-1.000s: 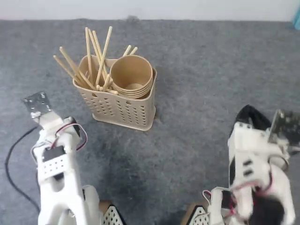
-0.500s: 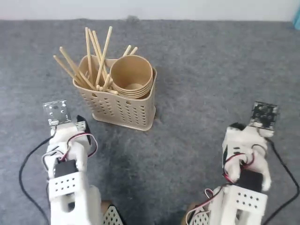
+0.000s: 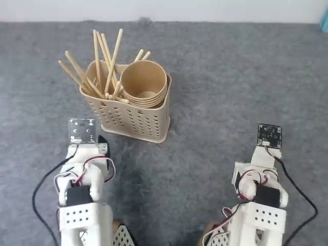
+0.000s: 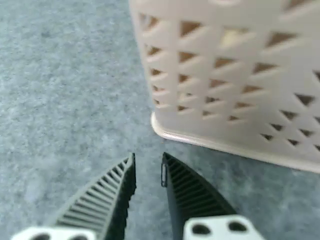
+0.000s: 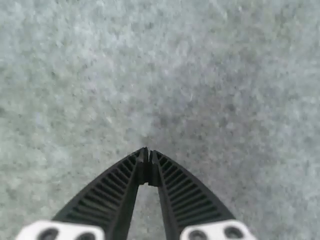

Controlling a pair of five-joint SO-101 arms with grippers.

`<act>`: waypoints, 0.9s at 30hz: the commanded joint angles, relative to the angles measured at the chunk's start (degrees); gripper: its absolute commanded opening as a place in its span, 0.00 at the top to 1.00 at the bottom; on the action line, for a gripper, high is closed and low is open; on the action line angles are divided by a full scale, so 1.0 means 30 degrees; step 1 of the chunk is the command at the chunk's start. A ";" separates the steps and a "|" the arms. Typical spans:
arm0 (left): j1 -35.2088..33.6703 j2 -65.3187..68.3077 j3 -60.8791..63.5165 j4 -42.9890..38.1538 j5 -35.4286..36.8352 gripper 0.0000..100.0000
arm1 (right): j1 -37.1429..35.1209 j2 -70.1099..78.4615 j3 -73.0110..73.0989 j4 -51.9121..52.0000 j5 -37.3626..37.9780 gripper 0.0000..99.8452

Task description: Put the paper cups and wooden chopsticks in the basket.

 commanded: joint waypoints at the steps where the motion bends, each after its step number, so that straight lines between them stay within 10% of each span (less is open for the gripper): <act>1: 0.0615 -0.2256 0.0630 0.1114 -0.0147 0.92 | 0.0484 -0.0308 -0.0469 0.0396 0.0234 0.99; 12: -0.2520 -0.5421 0.0718 0.7941 -0.0147 0.92 | 0.1802 -0.0366 0.1993 -0.0190 0.0117 0.99; 27: -0.3253 -0.5451 0.0571 0.8322 -0.0059 0.92 | 0.1802 -0.0366 0.1993 -0.0161 0.0205 0.99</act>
